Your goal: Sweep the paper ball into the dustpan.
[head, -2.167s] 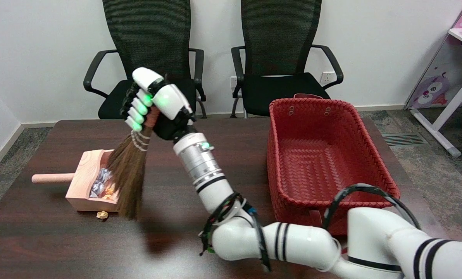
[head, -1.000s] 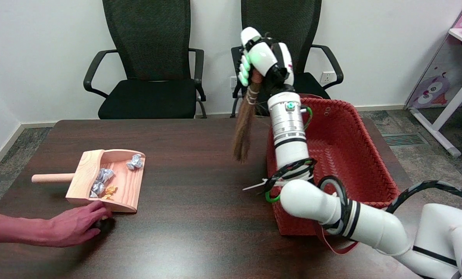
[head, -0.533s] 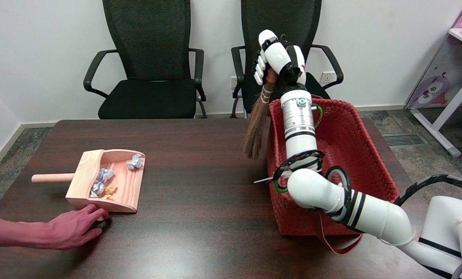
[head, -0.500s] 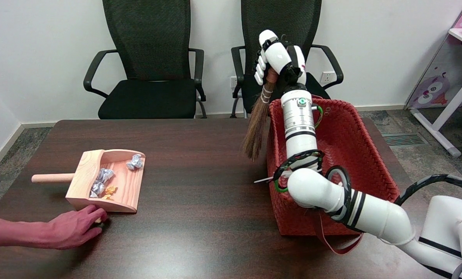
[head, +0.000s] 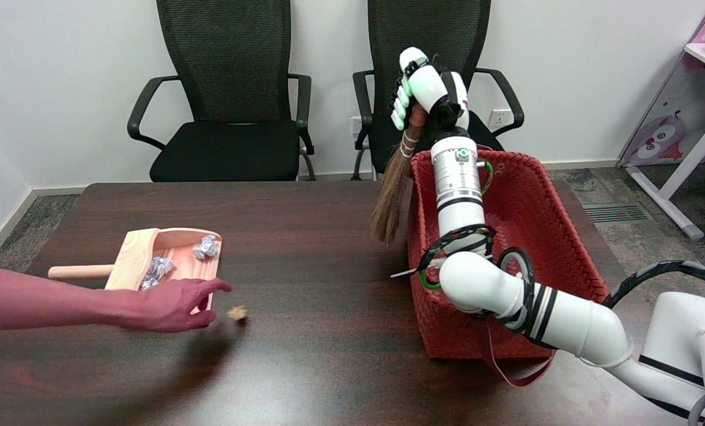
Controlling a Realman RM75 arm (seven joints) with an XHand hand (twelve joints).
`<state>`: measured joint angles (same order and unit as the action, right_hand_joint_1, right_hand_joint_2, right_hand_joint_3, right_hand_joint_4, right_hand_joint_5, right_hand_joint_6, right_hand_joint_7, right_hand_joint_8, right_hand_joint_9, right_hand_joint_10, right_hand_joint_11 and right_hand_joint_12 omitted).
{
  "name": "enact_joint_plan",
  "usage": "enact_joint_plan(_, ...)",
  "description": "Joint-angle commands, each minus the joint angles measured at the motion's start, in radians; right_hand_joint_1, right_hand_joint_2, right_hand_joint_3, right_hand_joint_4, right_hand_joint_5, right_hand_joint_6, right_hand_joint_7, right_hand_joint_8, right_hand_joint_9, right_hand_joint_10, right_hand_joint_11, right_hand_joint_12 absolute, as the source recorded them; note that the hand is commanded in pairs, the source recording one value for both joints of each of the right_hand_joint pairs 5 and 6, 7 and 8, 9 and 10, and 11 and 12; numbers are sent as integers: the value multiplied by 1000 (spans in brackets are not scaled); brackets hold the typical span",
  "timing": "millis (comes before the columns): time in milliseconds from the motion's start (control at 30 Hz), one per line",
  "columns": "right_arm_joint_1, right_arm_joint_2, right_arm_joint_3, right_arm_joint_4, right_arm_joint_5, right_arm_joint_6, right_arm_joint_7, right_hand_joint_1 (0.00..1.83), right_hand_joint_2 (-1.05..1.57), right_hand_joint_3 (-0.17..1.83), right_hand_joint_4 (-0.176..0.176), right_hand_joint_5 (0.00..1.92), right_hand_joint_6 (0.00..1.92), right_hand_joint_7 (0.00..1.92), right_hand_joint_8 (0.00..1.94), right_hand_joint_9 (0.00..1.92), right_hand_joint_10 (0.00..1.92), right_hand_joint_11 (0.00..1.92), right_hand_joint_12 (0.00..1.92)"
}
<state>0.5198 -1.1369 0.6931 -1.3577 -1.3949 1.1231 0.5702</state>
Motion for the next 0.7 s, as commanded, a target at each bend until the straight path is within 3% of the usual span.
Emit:
enact_joint_plan(33, 22, 0, -30, 17, 50, 1, 17, 769, 1571, 1833, 57, 1920, 1920, 1920, 1920, 1920, 1920, 1920, 1920)
enact_joint_plan(333, 13, 2, -32, 6, 47, -64, 17, 770, 1571, 1833, 61, 1920, 1920, 1920, 1920, 1920, 1920, 1920, 1920)
enact_joint_plan(700, -77, 39, -18, -48, 39, -23, 17, 806, 1571, 1702, 64, 1920, 1920, 1920, 1920, 1920, 1920, 1920, 1920)
